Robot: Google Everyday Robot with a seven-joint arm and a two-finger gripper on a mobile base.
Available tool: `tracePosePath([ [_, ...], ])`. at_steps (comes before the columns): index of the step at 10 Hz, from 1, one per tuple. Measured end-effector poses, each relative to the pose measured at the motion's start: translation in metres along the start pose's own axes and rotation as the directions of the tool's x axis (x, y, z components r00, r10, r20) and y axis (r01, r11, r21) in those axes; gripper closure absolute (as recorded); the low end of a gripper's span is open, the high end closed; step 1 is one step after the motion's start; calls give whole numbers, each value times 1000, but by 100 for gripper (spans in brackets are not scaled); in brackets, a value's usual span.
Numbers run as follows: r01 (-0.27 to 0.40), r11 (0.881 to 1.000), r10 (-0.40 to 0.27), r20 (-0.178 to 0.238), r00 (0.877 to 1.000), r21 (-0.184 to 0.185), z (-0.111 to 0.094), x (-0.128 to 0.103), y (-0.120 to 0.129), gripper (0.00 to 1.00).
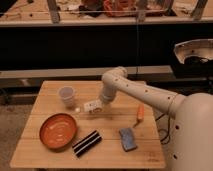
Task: Place the bottle in the ceramic bowl
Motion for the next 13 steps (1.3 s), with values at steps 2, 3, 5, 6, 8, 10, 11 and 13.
tracePosePath([
  [2,31,999,-31,0,1000,17,-10,-17,-1,100],
  [3,43,999,-43,1,999,18,-17,-29,-3,100],
  [5,88,996,-88,3,996,31,-26,-56,-1,100],
  [6,100,994,-100,4,995,33,-25,-61,1,100],
  [8,126,991,-126,-3,992,40,-26,-74,7,100],
  [10,160,986,-160,-11,987,38,-25,-91,14,100],
  [11,181,983,-181,-10,983,35,-23,-103,16,100],
  [13,247,969,-247,-8,969,26,-17,-136,22,100],
])
